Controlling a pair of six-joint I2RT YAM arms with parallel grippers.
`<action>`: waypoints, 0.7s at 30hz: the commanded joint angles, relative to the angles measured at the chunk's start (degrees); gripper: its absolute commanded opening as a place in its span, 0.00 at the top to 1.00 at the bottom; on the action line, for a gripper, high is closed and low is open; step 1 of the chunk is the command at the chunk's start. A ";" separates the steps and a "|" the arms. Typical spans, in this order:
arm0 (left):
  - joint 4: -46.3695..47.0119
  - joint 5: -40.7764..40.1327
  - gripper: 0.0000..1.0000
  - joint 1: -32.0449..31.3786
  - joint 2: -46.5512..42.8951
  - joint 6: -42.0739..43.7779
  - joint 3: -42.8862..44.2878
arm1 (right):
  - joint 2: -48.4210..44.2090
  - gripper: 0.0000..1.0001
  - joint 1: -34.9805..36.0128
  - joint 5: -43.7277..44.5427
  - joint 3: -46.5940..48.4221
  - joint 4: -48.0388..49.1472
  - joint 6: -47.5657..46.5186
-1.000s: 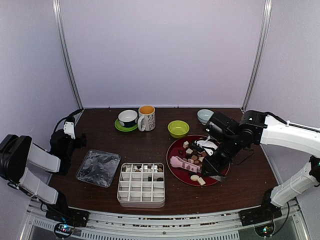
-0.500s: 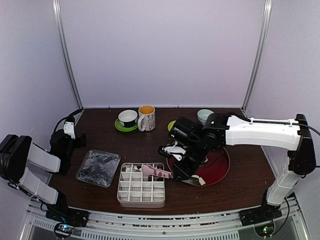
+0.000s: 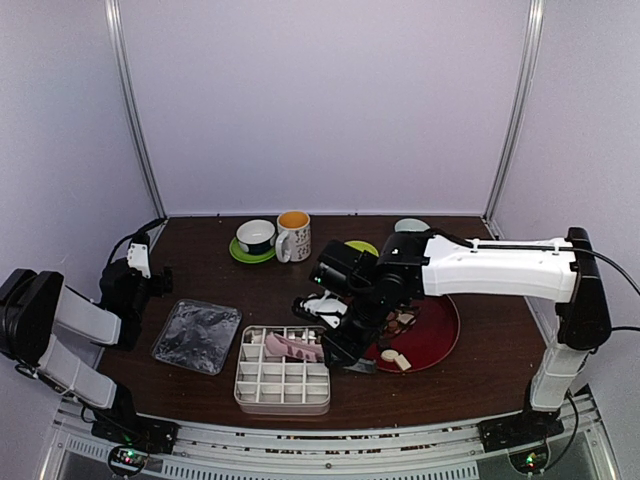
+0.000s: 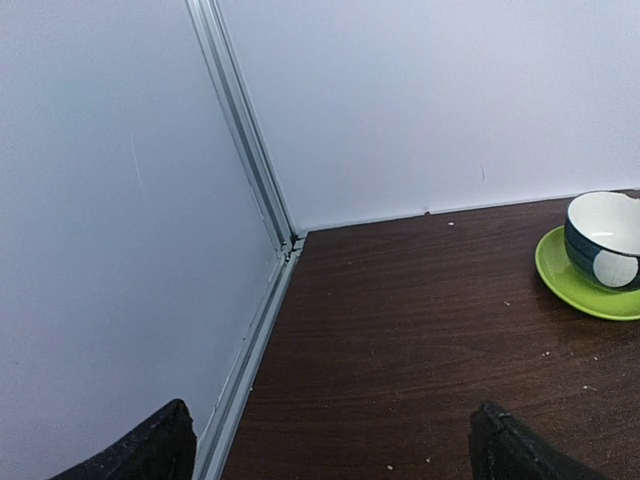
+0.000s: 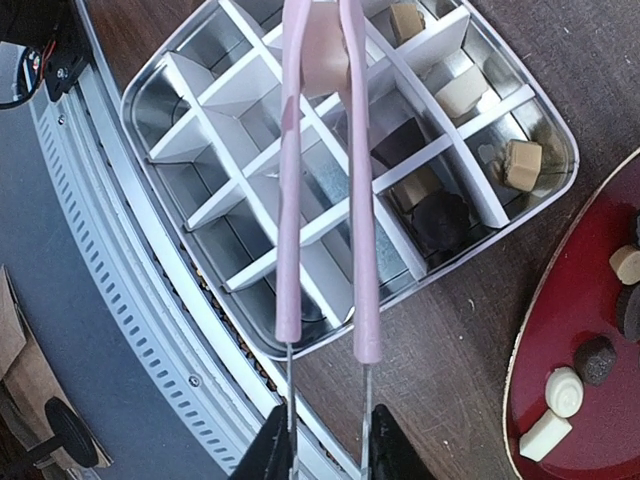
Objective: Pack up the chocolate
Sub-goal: Place the fake chocolate in the empty pocket of the box.
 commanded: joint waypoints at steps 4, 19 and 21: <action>1.59 -0.28 0.02 0.49 -0.04 -0.09 0.92 | 0.68 0.67 0.29 2.74 2.62 -0.73 -0.06; 1.54 -0.30 0.02 0.49 -0.02 -0.04 0.92 | -6.78 0.71 -0.16 7.43 -1.23 5.32 2.15; 1.52 -0.32 0.02 0.57 -0.04 -0.03 0.91 | -9.44 0.71 -0.70 9.28 -3.38 7.46 3.49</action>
